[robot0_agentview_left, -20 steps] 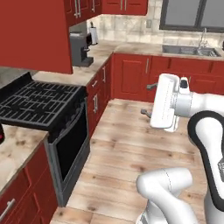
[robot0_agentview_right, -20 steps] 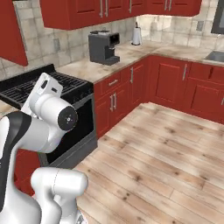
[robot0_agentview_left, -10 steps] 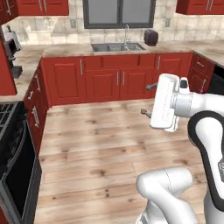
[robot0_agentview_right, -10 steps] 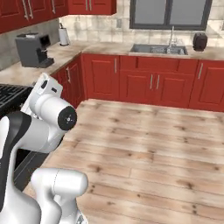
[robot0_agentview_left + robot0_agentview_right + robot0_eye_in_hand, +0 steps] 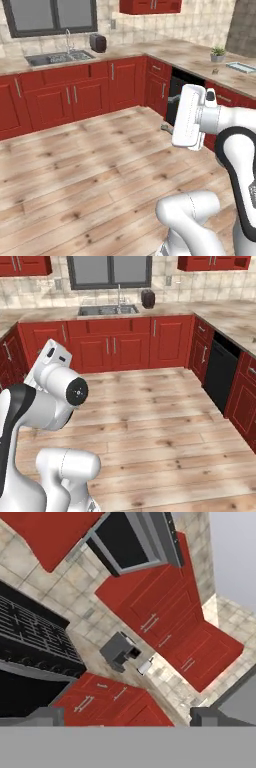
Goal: Pick the candle and candle from the dining table and place them in the open cabinet. Close the cabinet after placing the objects.
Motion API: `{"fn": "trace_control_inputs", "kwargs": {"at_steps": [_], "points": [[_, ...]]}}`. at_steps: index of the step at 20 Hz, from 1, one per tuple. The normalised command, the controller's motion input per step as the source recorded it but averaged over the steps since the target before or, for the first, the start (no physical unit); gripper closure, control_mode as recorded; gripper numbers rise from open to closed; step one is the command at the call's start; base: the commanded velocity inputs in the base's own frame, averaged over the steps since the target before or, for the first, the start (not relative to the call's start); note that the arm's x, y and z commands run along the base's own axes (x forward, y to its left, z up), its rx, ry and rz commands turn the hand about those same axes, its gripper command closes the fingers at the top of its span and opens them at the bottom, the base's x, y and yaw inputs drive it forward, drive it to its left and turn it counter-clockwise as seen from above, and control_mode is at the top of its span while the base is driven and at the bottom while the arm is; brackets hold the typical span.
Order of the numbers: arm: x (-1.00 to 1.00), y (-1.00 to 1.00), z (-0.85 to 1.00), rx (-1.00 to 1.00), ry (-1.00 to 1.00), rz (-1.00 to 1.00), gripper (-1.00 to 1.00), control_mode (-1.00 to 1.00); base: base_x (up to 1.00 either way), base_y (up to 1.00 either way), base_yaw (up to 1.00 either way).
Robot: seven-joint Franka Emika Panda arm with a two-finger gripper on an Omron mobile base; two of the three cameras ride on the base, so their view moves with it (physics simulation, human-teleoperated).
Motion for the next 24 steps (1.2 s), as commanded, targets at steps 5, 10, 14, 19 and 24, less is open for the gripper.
{"fn": "trace_control_inputs", "kwargs": {"at_steps": [5,10,14,19,24], "points": [[0.00,0.00,0.00,0.00,0.00,0.00,-1.00,1.00,0.56,0.16,-0.48],[0.00,0.00,0.00,0.00,0.00,0.00,-1.00,1.00,0.65,0.34,-0.37],[0.00,0.00,0.00,0.00,0.00,0.00,-1.00,1.00,0.69,0.38,-0.36],[0.00,0.00,0.00,0.00,0.00,0.00,-1.00,1.00,0.72,0.41,-0.37],[0.00,0.00,0.00,0.00,0.00,0.00,-1.00,1.00,0.73,0.32,-0.35]]}}
